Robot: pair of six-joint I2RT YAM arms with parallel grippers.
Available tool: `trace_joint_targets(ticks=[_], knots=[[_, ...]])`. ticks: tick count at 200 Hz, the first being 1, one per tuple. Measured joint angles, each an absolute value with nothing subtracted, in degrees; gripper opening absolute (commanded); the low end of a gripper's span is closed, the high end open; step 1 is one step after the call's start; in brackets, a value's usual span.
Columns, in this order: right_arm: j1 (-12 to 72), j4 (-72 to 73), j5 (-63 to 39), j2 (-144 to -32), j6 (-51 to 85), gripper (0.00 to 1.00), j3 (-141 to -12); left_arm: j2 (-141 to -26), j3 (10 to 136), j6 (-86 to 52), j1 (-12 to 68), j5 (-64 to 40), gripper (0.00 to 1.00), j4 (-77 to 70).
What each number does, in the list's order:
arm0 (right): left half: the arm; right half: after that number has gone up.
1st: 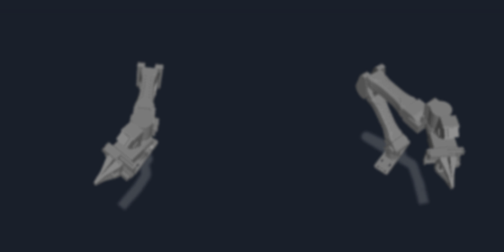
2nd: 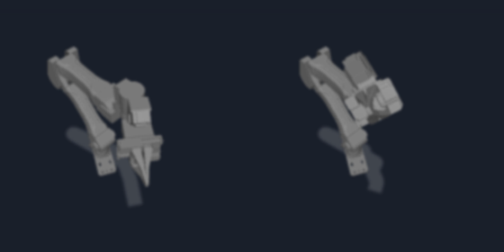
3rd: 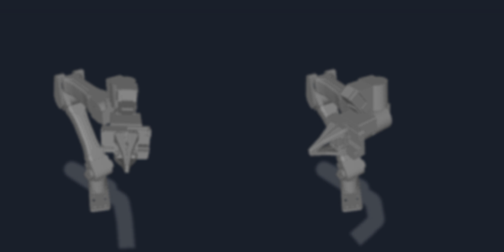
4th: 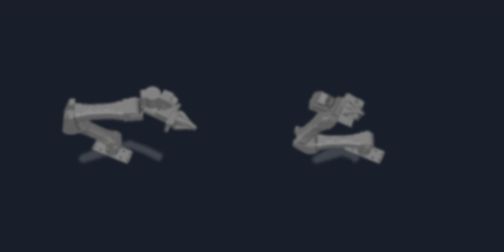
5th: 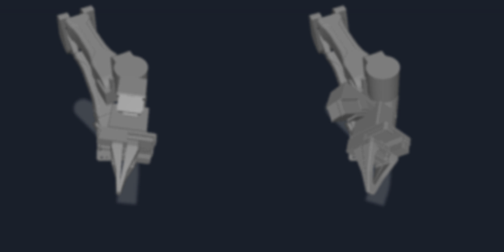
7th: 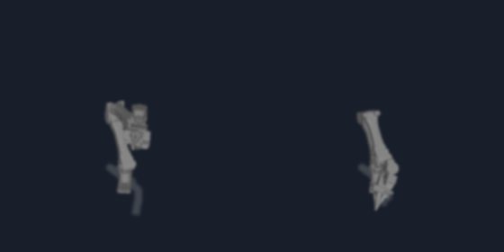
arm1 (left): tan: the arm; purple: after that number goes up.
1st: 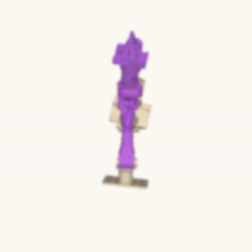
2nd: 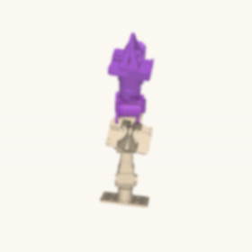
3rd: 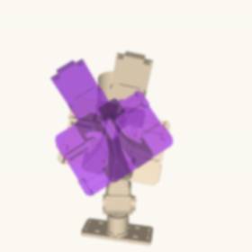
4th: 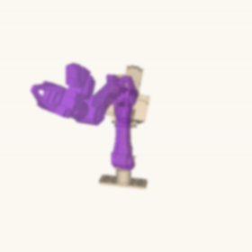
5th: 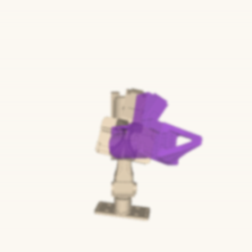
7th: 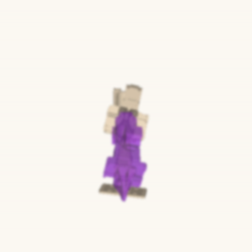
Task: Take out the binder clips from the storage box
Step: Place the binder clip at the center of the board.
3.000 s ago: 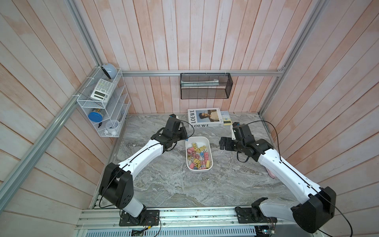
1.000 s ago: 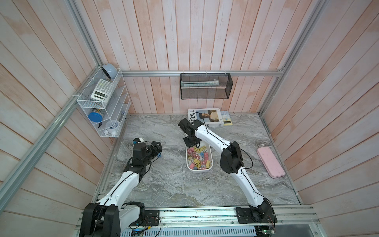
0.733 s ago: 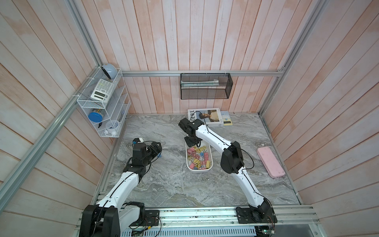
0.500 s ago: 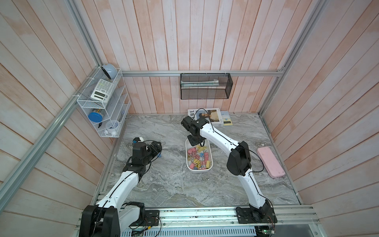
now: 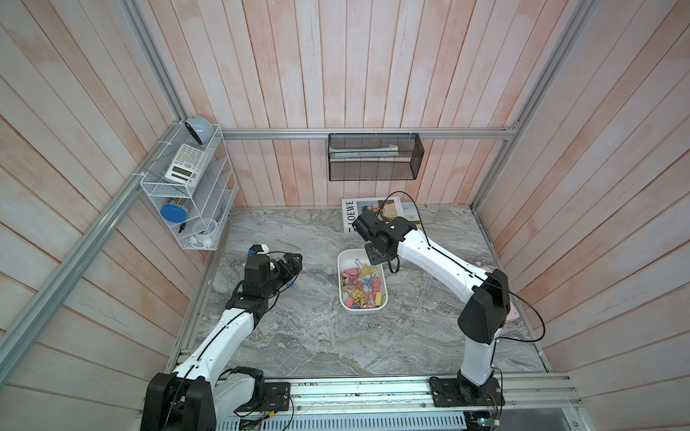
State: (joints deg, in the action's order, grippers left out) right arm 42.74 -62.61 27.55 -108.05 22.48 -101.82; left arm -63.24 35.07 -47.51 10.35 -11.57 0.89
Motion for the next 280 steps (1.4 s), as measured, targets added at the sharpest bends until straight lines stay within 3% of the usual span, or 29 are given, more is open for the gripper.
trace_joint_targets(ticks=[55,117,144,167,180,216,235,280], knots=[[35.2,-58.2,31.2,-107.3,22.8,0.0,-89.8,-64.7,36.1,-47.8,15.0,-11.5,1.0,2.1],[33.2,-54.0,32.4,-113.0,22.3,0.0,-87.6,-67.8,39.4,-48.3,16.7,-11.8,0.99,4.2],[33.2,-53.0,31.8,-114.8,22.0,0.33,-87.6,-70.6,41.6,-48.2,18.7,-11.8,0.95,5.4],[33.2,-52.6,31.2,-114.7,22.3,0.37,-87.6,-73.4,44.1,-48.2,21.1,-11.8,0.91,6.5],[33.2,-52.4,30.7,-114.3,22.3,0.52,-87.6,-75.1,45.7,-48.1,22.8,-11.5,0.88,7.2],[33.2,-51.8,29.2,-108.0,22.6,0.79,-86.3,-80.9,51.9,-47.5,28.9,-9.1,0.78,10.0],[33.2,-51.2,28.3,-102.7,22.8,0.84,-84.9,-84.8,55.8,-46.9,31.8,-8.3,0.69,11.2],[33.2,-50.3,27.3,-93.8,23.0,0.85,-81.6,-93.9,62.1,-44.7,36.6,-8.4,0.43,13.6]])
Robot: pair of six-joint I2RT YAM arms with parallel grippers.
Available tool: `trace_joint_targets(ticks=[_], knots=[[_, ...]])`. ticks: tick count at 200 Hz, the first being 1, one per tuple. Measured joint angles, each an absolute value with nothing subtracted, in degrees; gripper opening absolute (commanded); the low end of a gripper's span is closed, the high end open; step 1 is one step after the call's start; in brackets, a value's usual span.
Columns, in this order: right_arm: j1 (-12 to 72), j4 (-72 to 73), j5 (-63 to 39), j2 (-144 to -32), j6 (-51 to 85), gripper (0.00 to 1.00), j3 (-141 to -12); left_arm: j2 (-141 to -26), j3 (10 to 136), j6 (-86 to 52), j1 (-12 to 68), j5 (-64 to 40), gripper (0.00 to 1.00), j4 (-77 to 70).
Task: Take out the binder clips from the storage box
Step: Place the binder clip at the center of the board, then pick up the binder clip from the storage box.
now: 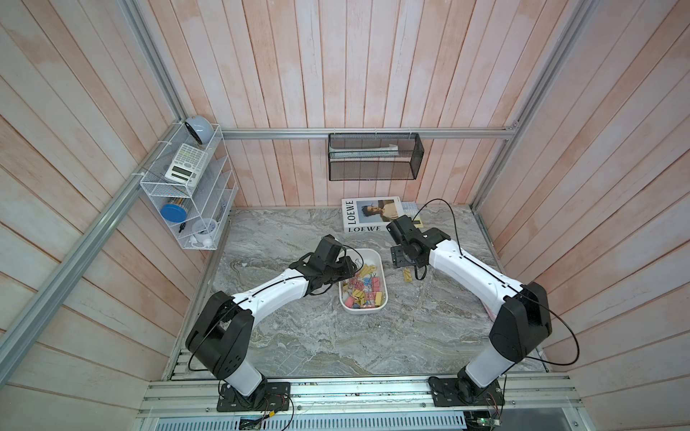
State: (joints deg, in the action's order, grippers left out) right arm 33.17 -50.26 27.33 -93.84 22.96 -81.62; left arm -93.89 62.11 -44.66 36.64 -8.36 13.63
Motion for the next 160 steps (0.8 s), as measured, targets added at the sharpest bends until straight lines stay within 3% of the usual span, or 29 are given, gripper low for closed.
trace_joint_targets(ticks=[18,63,71,100,133,160], knots=[[33.1,-50.1,27.3,-92.0,23.1,0.85,-80.1,-96.8,63.0,-43.5,37.7,-8.6,0.36,14.9],[32.5,-49.3,27.3,-89.1,23.6,0.92,-77.1,-101.9,65.4,-42.0,39.2,-8.7,0.35,17.8],[32.5,-49.2,27.3,-88.8,23.6,0.92,-76.8,-102.5,65.7,-41.7,39.4,-8.7,0.3,18.0],[32.4,-48.4,27.3,-87.8,23.6,0.95,-75.9,-103.4,66.2,-40.9,39.6,-8.7,0.23,18.5],[32.4,-47.7,27.2,-87.5,23.6,0.97,-75.7,-104.1,66.6,-40.4,39.6,-8.5,0.23,18.5],[32.4,-47.6,27.0,-87.4,23.6,0.97,-75.7,-104.7,67.9,-39.9,39.6,-8.2,0.06,18.6]])
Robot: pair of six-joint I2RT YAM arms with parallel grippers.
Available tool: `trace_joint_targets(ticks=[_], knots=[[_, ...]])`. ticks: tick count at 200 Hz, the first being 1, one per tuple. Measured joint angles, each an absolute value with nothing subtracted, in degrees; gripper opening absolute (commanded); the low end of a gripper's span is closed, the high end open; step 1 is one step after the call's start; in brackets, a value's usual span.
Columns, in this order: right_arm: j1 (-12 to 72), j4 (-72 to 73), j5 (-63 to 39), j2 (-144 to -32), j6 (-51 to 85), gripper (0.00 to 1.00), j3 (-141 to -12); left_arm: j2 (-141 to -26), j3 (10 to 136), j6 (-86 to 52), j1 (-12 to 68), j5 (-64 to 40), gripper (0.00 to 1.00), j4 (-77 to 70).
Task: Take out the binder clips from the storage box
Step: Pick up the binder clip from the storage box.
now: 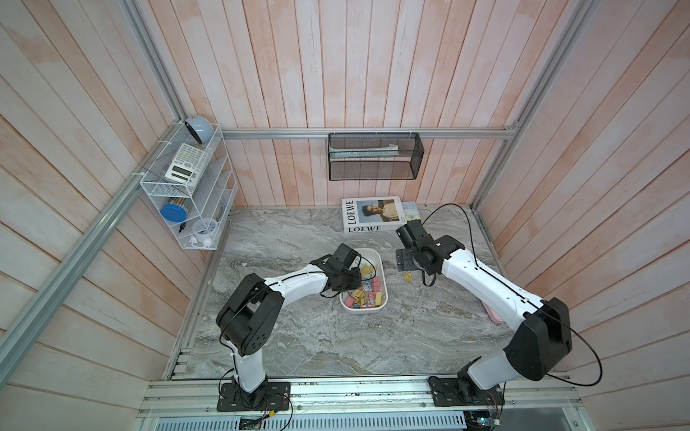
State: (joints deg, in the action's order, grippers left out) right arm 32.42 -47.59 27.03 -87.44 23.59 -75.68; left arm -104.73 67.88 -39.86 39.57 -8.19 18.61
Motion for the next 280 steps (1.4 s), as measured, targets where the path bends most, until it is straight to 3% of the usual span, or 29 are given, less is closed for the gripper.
trace_joint_targets(ticks=[7,73,148,210,229,241,280], knots=[[32.4,-47.5,26.9,-87.4,23.6,0.96,-75.7,-104.7,68.1,-39.8,39.6,-8.0,0.0,18.7],[32.4,-47.1,24.5,-87.4,23.7,0.98,-75.6,-102.8,68.2,-38.8,39.6,-5.8,0.0,18.9],[33.5,-36.3,4.1,-83.6,20.6,0.94,-72.6,-90.4,61.6,-40.6,37.0,-4.8,0.0,13.2],[37.4,-27.2,-12.8,-82.3,15.5,0.61,-66.0,-90.3,60.2,-43.6,33.3,-11.8,0.0,10.4],[37.8,-26.2,-15.9,-82.3,14.4,0.57,-65.5,-90.3,59.8,-44.6,31.9,-15.0,0.0,9.4],[38.0,-25.1,-17.7,-82.5,13.9,0.47,-65.5,-90.3,59.7,-44.9,31.2,-16.6,0.0,9.4],[38.0,-23.6,-23.5,-86.6,13.1,0.43,-67.7,-90.3,59.4,-45.6,31.1,-21.5,0.0,8.7]])
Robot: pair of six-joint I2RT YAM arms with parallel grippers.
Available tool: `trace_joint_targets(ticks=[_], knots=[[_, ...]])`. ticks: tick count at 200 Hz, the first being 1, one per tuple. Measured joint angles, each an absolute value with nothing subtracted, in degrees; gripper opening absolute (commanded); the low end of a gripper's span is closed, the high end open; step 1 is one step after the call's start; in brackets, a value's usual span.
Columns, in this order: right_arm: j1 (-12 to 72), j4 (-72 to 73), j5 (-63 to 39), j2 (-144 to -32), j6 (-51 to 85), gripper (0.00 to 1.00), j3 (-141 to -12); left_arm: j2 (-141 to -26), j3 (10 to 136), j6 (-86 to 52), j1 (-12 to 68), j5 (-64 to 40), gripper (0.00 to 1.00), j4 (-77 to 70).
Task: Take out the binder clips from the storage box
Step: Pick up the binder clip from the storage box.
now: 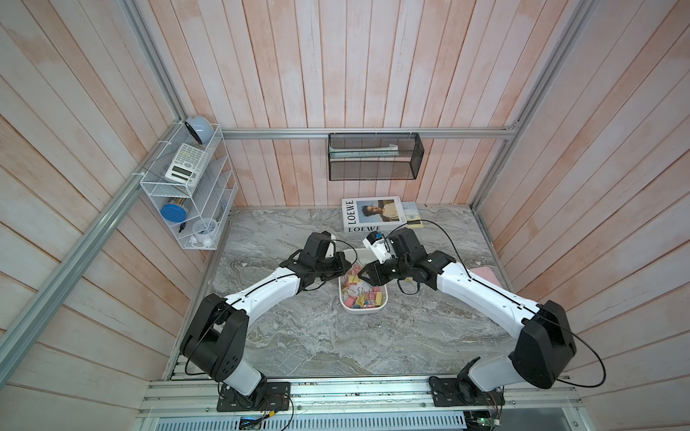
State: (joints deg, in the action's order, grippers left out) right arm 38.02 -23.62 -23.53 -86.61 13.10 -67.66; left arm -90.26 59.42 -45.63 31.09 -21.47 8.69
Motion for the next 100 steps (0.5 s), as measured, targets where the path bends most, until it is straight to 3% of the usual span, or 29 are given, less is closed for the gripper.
trace_joint_targets(ticks=[20,40,100], knots=[[38.0,-23.6,-25.3,-89.6,12.6,0.42,-70.0,-90.3,58.9,-46.0,31.1,-22.8,0.0,8.5],[38.0,-23.6,-26.0,-91.0,12.0,0.31,-71.3,-90.3,58.8,-46.2,31.1,-23.6,0.0,8.5],[38.0,-23.8,-26.7,-92.1,11.5,0.34,-72.0,-90.3,58.8,-46.3,31.1,-24.7,0.0,8.4]])
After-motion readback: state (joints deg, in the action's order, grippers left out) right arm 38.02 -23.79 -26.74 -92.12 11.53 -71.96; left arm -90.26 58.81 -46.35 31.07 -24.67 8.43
